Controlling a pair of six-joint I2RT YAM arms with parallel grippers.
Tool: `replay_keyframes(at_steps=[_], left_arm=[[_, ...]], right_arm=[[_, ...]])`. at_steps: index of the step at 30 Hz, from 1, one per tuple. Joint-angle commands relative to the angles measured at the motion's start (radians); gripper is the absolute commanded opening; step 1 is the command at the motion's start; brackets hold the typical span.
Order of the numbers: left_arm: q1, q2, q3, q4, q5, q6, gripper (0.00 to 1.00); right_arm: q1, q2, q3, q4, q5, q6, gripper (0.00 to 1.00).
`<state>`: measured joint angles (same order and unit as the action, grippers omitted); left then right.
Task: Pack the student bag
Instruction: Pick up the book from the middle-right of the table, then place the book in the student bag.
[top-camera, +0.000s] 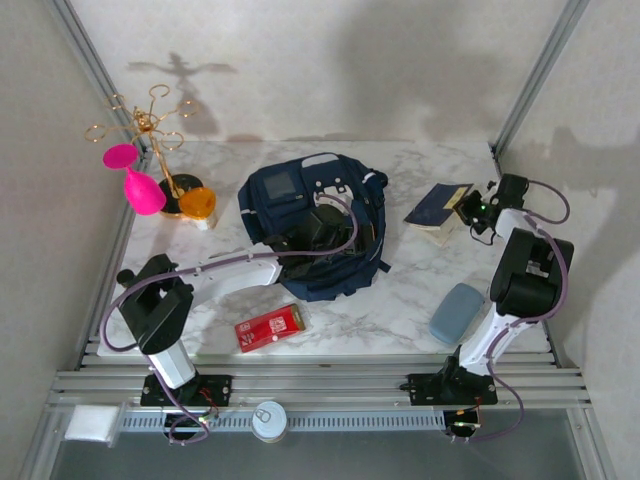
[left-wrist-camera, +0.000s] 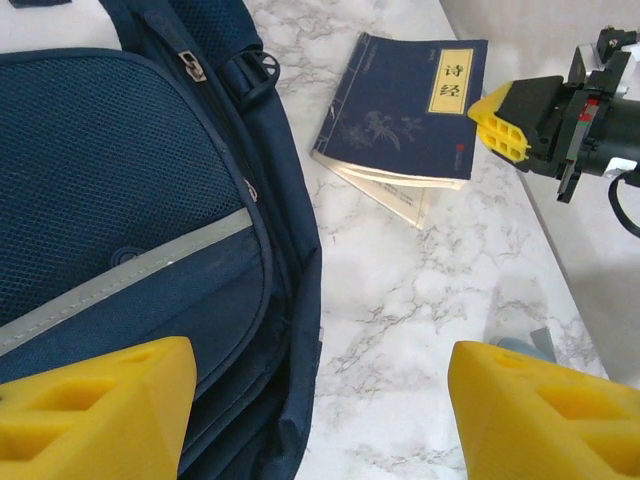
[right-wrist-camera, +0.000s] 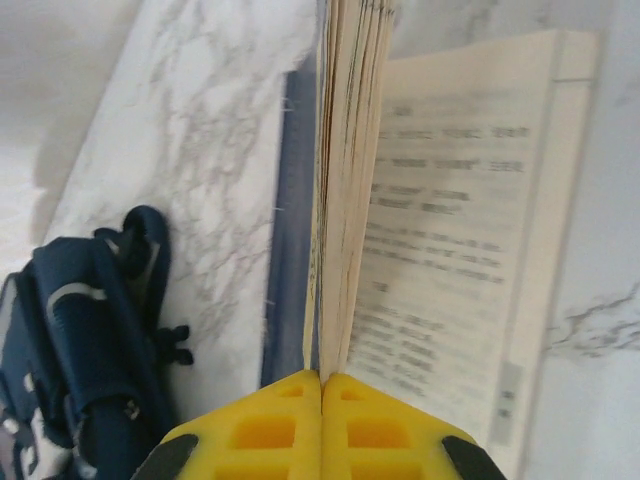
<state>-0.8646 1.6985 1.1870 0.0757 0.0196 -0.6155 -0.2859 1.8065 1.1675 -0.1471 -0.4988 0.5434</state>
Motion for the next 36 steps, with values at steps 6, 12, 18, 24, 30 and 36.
replay_keyframes(at_steps=[6, 12, 18, 24, 30, 36], left_arm=[[0.033, -0.116, -0.073, 0.012, -0.024, -0.044, 0.67], [0.078, -0.201, -0.157, 0.048, -0.017, -0.104, 0.68], [0.116, -0.288, -0.219, 0.041, -0.041, -0.128, 0.69], [0.147, -0.331, -0.247, 0.033, -0.035, -0.152, 0.71], [0.153, -0.289, -0.244, 0.030, -0.008, -0.172, 0.71], [0.153, -0.154, -0.216, 0.013, 0.077, -0.176, 0.65]], right_arm=[[0.029, -0.181, 0.001, -0.061, -0.129, 0.010, 0.00], [0.062, -0.292, -0.004, -0.109, -0.213, 0.020, 0.00], [0.121, -0.375, 0.000, -0.156, -0.309, 0.029, 0.00], [0.267, -0.436, -0.093, -0.108, -0.345, 0.092, 0.00], [0.456, -0.422, -0.204, -0.015, -0.328, 0.140, 0.00], [0.500, -0.343, -0.277, 0.012, -0.277, 0.099, 0.09]])
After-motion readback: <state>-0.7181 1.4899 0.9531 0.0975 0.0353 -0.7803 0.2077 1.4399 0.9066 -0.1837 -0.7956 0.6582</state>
